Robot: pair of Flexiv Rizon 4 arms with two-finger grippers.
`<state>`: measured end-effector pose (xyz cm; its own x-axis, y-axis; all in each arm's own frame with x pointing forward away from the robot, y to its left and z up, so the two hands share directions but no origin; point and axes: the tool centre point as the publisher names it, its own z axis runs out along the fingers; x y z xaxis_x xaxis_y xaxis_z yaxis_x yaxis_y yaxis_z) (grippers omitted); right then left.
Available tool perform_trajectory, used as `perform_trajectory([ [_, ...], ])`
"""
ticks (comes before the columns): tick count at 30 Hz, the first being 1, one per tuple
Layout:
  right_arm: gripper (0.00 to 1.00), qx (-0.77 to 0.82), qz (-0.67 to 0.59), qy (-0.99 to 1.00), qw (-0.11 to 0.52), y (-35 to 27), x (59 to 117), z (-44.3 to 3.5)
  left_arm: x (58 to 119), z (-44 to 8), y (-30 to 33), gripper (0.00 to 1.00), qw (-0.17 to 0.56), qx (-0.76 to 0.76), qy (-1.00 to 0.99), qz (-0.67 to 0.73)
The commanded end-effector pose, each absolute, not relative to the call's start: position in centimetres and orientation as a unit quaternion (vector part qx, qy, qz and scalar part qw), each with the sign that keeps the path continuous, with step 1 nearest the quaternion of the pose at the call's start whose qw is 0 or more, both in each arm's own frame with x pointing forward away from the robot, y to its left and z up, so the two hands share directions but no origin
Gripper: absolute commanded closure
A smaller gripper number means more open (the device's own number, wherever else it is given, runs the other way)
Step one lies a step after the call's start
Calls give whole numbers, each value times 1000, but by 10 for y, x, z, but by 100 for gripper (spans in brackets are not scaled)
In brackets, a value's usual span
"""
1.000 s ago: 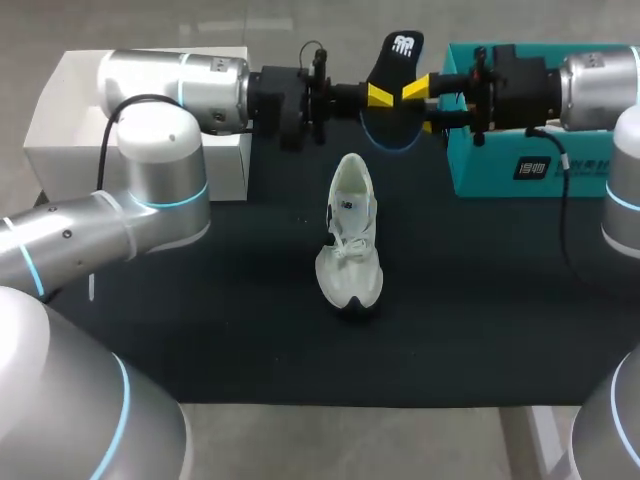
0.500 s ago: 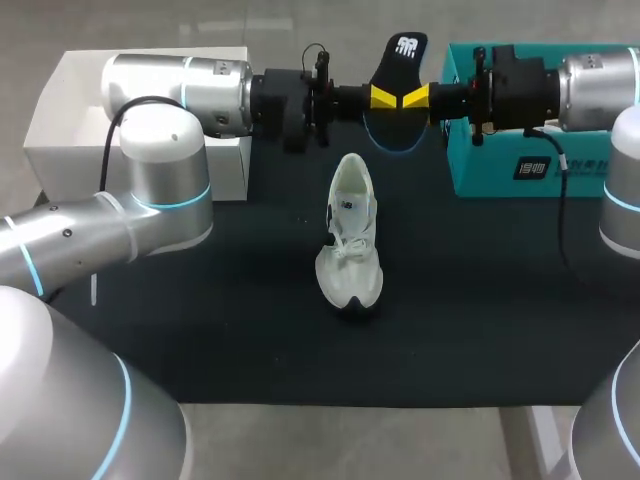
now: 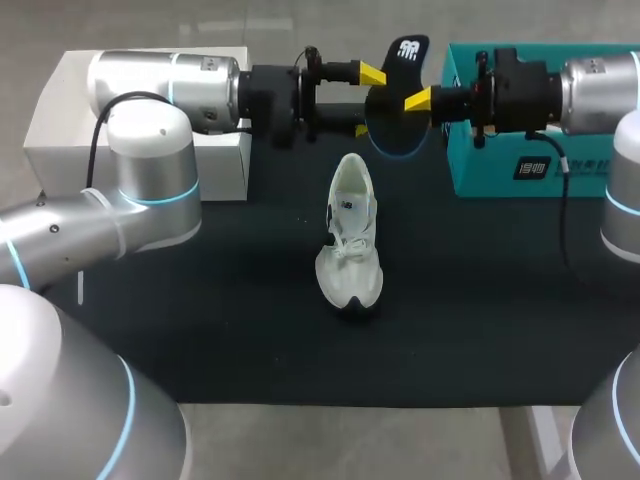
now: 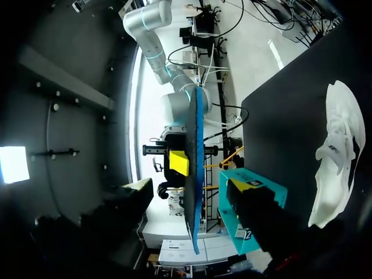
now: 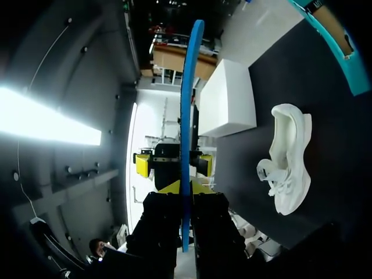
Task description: Take the shoe out of the shoebox, open the shoe tongue, remove and reinsert the insole, then place the shoe into the shoebox
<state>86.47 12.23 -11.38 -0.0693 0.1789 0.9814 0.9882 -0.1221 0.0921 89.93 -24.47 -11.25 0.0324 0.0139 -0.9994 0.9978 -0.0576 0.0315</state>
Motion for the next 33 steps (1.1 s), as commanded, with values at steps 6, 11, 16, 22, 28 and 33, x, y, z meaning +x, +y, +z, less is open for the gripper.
perform_trajectory([
  [6,100,-554,-501,-532,399,123,859,-116,905,-104,-228,0,471,539,493,-495],
  [11,100,-558,-496,-535,395,124,859,-117,911,-97,-223,0,459,560,504,-471],
  [16,100,-560,-494,-536,395,125,859,-119,914,-87,-218,0,443,574,518,-454],
  [22,100,-559,-492,-537,396,127,858,-120,915,-85,-217,0,437,581,522,-447],
  [28,100,-560,-491,-539,394,129,857,-121,920,-91,-213,0,438,583,524,-440],
  [33,100,-558,-489,-543,393,131,854,-118,922,-92,-211,0,441,580,524,-441],
])
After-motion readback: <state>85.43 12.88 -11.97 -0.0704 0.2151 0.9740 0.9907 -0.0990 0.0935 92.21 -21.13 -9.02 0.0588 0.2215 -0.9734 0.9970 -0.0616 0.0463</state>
